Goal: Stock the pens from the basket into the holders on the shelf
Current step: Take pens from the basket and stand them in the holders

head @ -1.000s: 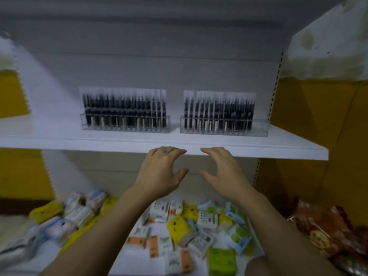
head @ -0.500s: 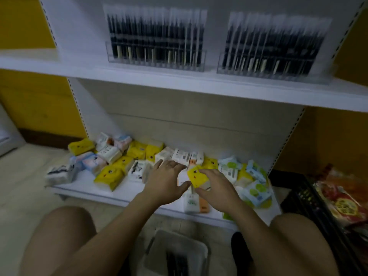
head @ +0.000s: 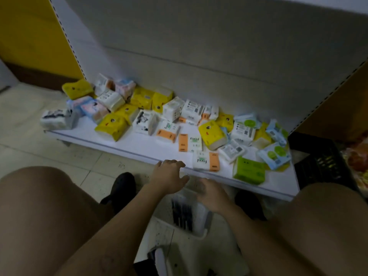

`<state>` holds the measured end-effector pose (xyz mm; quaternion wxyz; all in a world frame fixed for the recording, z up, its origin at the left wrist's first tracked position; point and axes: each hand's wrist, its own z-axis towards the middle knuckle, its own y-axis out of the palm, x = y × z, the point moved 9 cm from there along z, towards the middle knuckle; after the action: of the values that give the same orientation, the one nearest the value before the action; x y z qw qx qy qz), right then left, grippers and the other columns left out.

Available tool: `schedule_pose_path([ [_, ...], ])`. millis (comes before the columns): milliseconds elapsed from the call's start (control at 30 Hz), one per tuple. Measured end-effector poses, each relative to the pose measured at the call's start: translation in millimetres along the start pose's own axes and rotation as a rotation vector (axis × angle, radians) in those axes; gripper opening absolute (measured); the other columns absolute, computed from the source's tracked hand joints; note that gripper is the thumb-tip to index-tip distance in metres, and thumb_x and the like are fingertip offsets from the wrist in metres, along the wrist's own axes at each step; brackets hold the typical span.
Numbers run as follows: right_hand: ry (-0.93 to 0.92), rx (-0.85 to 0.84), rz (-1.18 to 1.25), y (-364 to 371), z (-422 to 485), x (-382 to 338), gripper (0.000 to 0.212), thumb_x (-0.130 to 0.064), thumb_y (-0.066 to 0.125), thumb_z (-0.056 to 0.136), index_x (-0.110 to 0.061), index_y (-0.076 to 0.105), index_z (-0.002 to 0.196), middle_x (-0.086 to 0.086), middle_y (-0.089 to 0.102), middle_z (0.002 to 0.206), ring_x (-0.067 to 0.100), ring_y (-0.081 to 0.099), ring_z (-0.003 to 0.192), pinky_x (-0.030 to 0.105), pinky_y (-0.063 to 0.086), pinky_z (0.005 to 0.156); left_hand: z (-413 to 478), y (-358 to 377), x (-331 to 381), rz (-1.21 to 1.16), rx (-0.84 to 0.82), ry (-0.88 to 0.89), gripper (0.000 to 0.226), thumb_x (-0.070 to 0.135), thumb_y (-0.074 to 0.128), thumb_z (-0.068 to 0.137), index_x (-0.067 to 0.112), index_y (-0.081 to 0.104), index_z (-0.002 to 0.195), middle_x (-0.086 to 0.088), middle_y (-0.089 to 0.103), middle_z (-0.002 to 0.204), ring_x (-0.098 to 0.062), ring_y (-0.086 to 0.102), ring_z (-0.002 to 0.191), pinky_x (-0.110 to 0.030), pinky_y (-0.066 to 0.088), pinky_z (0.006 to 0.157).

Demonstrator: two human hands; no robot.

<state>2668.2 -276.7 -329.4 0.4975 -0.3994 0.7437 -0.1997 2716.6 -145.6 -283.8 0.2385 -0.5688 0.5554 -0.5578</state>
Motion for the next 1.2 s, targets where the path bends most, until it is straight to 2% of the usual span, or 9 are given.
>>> schedule_pose_path([
  [167, 0.101, -0.095, -0.015, 32.9, 13.5, 28.7, 0.032, -0.03, 0.064, 0.088, -0.016, 0.06, 0.117, 0.002, 0.065, 0.111, 0.02, 0.062, 0.1, 0.04, 0.052, 0.088, -3.0, 63.7, -18.6, -0.054, -0.193, -0.078, 0.049, 0.045, 0.053, 0.092, 0.023, 0.049, 0.135, -0.004, 0.053, 0.137, -0.025, 0.049, 0.124, -0.04, 0.039, 0.105],
  [300, 0.189, -0.185, 0.021, 52.4, 24.5, 55.1, 0.049, -0.023, 0.065, 0.09, -0.017, 0.05, 0.135, 0.005, 0.055, 0.131, 0.012, 0.051, 0.1, 0.021, 0.04, 0.071, -1.4, 101.2, -48.2, -0.14, -0.315, -0.197, 0.059, 0.045, 0.055, 0.092, 0.019, 0.042, 0.143, -0.009, 0.048, 0.143, -0.028, 0.049, 0.125, -0.039, 0.044, 0.101],
  [433, 0.273, -0.245, 0.024, 65.0, 42.3, 76.4, 0.055, -0.027, 0.066, 0.09, -0.015, 0.046, 0.139, 0.007, 0.052, 0.135, 0.016, 0.054, 0.104, 0.025, 0.042, 0.076, 7.0, 137.9, -77.7, -0.218, -0.381, -0.297, 0.047, 0.041, 0.052, 0.095, 0.014, 0.052, 0.133, -0.009, 0.05, 0.138, -0.026, 0.052, 0.118, -0.041, 0.047, 0.098],
  [567, 0.277, -0.273, 0.026, 81.3, 66.1, 86.2, 0.05, -0.027, 0.063, 0.092, -0.014, 0.048, 0.138, 0.008, 0.054, 0.133, 0.021, 0.055, 0.111, 0.028, 0.044, 0.082, 17.0, 184.4, -90.1, -0.298, -0.421, -0.362, 0.03, 0.027, 0.049, 0.098, 0.01, 0.062, 0.118, -0.007, 0.06, 0.122, -0.024, 0.054, 0.113, -0.029, 0.044, 0.093],
  [767, 0.354, -0.358, 0.015, 126.1, 83.2, 119.5, 0.04, -0.029, 0.058, 0.095, -0.016, 0.053, 0.133, 0.006, 0.055, 0.128, 0.02, 0.054, 0.089, 0.025, 0.047, 0.052, 21.9, 246.4, -86.6, -0.391, -0.53, -0.389, 0.039, 0.025, 0.043, 0.1, 0.007, 0.049, 0.133, -0.016, 0.052, 0.131, -0.032, 0.049, 0.121, -0.041, 0.04, 0.105],
  [867, 0.429, -0.395, 0.035, 145.7, 89.7, 135.1, 0.022, -0.024, 0.059, 0.094, -0.018, 0.059, 0.115, 0.004, 0.057, 0.1, 0.02, 0.054, 0.079, 0.035, 0.054, 0.069, 29.4, 265.3, -92.6, -0.442, -0.538, -0.397, 0.036, 0.025, 0.046, 0.099, 0.009, 0.051, 0.131, -0.014, 0.055, 0.129, -0.029, 0.051, 0.117, -0.035, 0.041, 0.101],
  [967, 0.484, -0.371, 0.117, 157.7, 100.0, 149.5, 0.013, -0.015, 0.061, 0.092, -0.02, 0.049, 0.093, 0.0, 0.05, 0.088, 0.023, 0.052, 0.089, 0.03, 0.043, 0.083, 36.6, 284.5, -95.7, -0.516, -0.558, -0.439, 0.032, 0.023, 0.05, 0.097, 0.009, 0.058, 0.125, -0.014, 0.059, 0.123, -0.028, 0.054, 0.112, -0.033, 0.045, 0.095],
  [1100, 0.468, -0.371, 0.098, 160.4, 110.1, 156.8, 0.034, -0.017, 0.063, 0.091, -0.017, 0.053, 0.123, 0.003, 0.053, 0.106, 0.019, 0.051, 0.096, 0.027, 0.041, 0.089, 44.7, 301.7, -103.8, -0.565, -0.521, -0.535, 0.022, 0.022, 0.055, 0.094, 0.005, 0.062, 0.106, -0.013, 0.065, 0.105, -0.027, 0.06, 0.1, -0.029, 0.046, 0.079],
  [1200, 0.497, -0.425, 0.085, 169.1, 111.9, 162.4, 0.039, -0.016, 0.059, 0.094, -0.007, 0.052, 0.131, 0.007, 0.056, 0.119, 0.026, 0.055, 0.108, 0.031, 0.044, 0.092, 49.0, 303.9, -109.8, -0.598, -0.484, -0.559, 0.016, 0.02, 0.055, 0.093, 0.005, 0.059, 0.09, -0.01, 0.062, 0.089, -0.029, 0.061, 0.095, -0.034, 0.05, 0.081],
])
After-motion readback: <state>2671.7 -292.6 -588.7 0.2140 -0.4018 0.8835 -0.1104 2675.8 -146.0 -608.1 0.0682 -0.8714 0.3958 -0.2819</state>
